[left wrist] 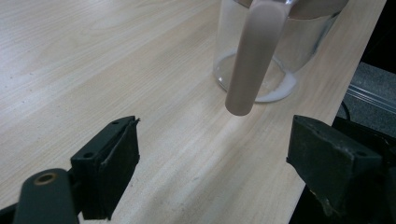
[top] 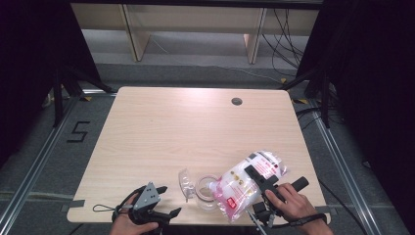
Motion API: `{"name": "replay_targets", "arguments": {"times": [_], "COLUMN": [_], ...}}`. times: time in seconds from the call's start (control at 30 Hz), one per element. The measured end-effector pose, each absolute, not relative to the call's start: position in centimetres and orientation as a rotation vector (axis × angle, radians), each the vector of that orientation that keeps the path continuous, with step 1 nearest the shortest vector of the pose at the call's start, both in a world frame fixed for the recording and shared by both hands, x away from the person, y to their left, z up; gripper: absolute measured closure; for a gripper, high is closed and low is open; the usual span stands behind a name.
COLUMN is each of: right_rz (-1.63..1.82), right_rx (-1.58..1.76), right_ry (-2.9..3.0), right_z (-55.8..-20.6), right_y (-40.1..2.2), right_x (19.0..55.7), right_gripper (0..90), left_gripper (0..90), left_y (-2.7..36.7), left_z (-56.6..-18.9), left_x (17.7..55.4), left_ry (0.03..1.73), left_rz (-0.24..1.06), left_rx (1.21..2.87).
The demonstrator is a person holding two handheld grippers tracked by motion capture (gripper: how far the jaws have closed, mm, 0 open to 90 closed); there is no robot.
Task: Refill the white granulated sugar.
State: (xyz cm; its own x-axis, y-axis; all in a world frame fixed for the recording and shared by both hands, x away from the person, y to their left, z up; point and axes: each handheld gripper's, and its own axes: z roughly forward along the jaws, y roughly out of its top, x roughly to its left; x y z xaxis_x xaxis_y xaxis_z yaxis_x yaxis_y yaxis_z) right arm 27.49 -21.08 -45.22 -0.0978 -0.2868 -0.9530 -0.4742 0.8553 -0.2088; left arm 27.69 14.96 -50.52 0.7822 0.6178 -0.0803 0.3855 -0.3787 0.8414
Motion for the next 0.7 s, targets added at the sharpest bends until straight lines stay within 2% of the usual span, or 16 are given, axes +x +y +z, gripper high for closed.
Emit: {"name": "replay_targets", "arguments": {"times": [0.7], "right_rz": [0.131], "right_rx": [-0.606], "right_ry": [1.678], "right_z": [-44.83], "right_y": [-20.87], "right_x": [27.14], "right_gripper": [50.5], "left_gripper": [16.1], "left_y": [14.91], "left_z": [-50.46], "left_x": [27.62], "left_ry": [0.752], "left_rz": [0.302], "left_rx": [2.000]}}
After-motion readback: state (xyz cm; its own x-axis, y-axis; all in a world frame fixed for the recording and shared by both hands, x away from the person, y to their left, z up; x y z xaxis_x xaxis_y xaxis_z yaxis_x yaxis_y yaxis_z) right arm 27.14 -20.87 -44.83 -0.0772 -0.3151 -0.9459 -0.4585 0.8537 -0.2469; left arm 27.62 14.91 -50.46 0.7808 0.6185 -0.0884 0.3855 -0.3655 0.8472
